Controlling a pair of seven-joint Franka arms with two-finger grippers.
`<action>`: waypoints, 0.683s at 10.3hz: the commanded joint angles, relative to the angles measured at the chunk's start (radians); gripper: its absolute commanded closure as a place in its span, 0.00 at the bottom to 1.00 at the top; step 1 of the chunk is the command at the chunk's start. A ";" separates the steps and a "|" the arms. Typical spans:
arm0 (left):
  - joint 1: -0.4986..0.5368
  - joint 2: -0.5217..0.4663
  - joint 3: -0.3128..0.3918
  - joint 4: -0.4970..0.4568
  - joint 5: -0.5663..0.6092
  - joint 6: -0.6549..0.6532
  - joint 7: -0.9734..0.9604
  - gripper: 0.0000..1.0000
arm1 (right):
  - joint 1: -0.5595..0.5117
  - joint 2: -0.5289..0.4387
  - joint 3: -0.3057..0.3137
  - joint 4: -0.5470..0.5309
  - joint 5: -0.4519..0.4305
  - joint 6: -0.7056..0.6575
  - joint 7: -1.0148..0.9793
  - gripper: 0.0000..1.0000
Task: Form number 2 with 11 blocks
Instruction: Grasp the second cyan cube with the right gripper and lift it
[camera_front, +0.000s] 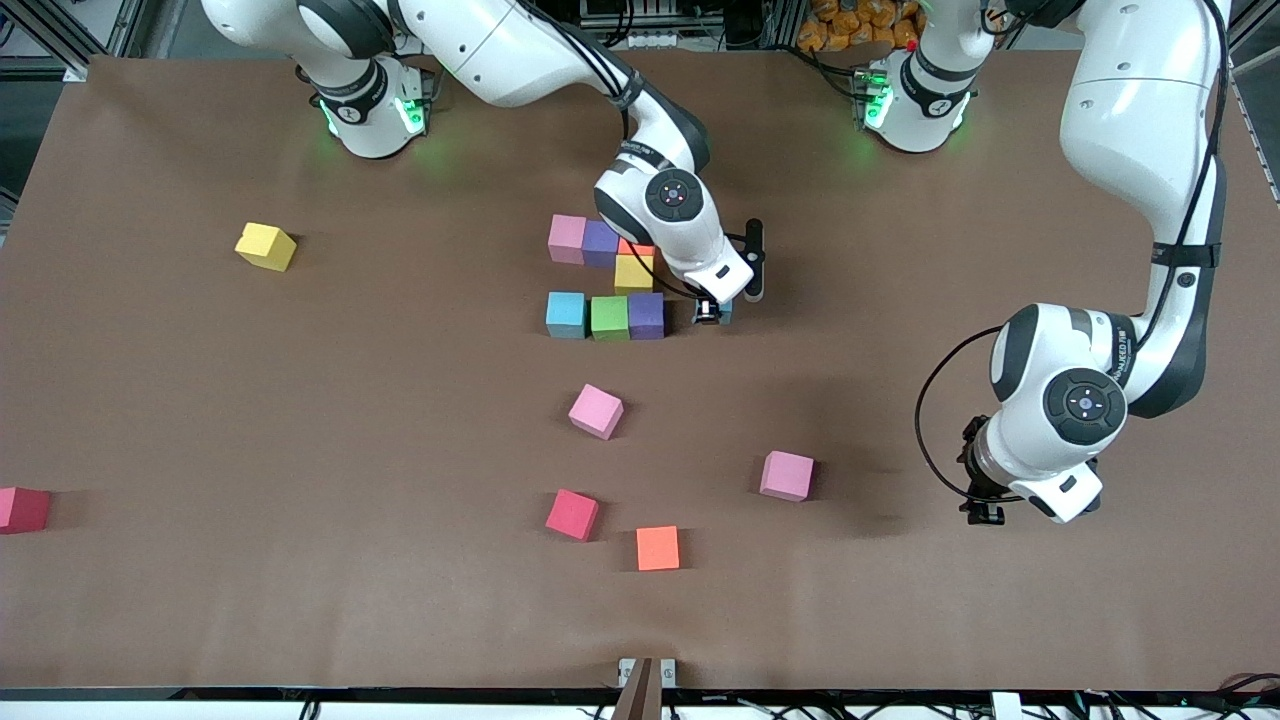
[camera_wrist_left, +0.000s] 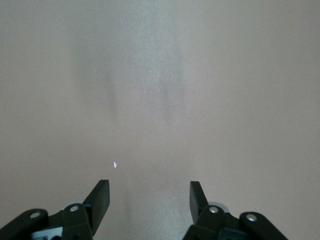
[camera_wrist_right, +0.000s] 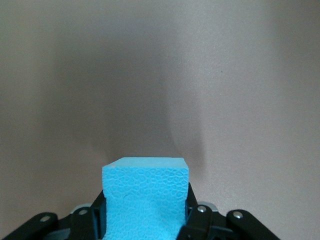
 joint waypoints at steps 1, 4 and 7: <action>0.000 0.001 0.000 0.001 -0.020 -0.007 0.018 0.27 | -0.020 0.005 0.010 0.013 0.005 -0.001 0.000 1.00; -0.002 0.001 0.000 0.001 -0.020 -0.007 0.018 0.27 | -0.032 -0.009 0.010 0.011 0.004 -0.027 -0.004 1.00; 0.000 0.001 0.000 0.001 -0.020 -0.007 0.018 0.27 | -0.065 -0.014 0.012 0.010 0.004 -0.079 -0.044 1.00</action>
